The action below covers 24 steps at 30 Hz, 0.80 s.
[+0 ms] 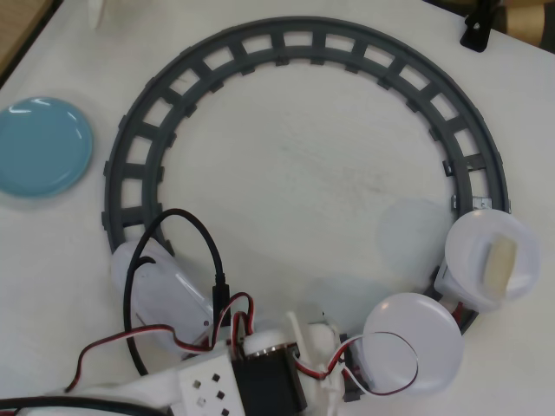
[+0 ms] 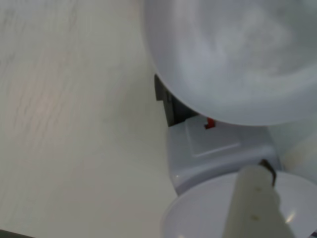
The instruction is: Pick up the sushi from the Shinkansen and put it on the blue dish
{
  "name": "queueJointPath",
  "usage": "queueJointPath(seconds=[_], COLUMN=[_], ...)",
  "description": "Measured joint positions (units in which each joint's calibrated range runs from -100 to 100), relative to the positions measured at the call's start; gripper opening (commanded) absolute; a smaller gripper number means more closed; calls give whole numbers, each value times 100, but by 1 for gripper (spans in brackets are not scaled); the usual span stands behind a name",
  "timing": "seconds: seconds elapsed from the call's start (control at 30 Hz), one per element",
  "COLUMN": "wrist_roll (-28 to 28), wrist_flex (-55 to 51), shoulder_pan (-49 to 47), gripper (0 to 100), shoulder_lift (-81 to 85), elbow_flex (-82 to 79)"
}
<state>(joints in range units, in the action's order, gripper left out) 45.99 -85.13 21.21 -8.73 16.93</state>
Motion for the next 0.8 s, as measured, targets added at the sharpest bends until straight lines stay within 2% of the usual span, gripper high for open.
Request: queueJointPath(seconds=[0.33, 0.57, 0.8], wrist_roll=[445, 455, 233], wrist_flex=[0, 0, 0], shoulder_pan=[74, 172, 311], gripper=[28, 28, 28], shoulder_lift=[0, 0, 0], elbow_flex=[0, 0, -9])
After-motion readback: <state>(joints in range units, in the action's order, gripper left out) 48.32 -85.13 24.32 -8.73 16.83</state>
